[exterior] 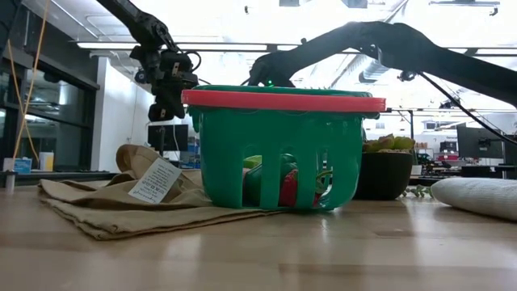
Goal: Pick and placing Produce into tupperware
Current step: Put the red raspberry into the green basket
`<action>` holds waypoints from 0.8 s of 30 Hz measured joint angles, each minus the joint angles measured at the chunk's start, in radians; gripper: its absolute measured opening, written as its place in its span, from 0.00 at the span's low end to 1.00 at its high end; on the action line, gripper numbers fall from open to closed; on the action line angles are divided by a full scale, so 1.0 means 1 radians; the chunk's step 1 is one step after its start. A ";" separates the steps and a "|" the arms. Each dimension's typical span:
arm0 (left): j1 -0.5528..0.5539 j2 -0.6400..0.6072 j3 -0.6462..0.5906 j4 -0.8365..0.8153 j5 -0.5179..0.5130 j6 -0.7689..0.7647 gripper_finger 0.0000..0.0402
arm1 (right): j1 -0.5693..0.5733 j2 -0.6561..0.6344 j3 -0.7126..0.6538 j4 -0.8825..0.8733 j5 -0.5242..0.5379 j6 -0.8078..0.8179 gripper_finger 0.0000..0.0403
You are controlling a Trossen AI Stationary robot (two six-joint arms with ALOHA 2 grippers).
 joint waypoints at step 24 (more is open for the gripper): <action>0.000 0.000 0.000 0.036 -0.191 -0.001 0.02 | 0.000 -0.002 0.049 -0.012 -0.004 -0.019 0.33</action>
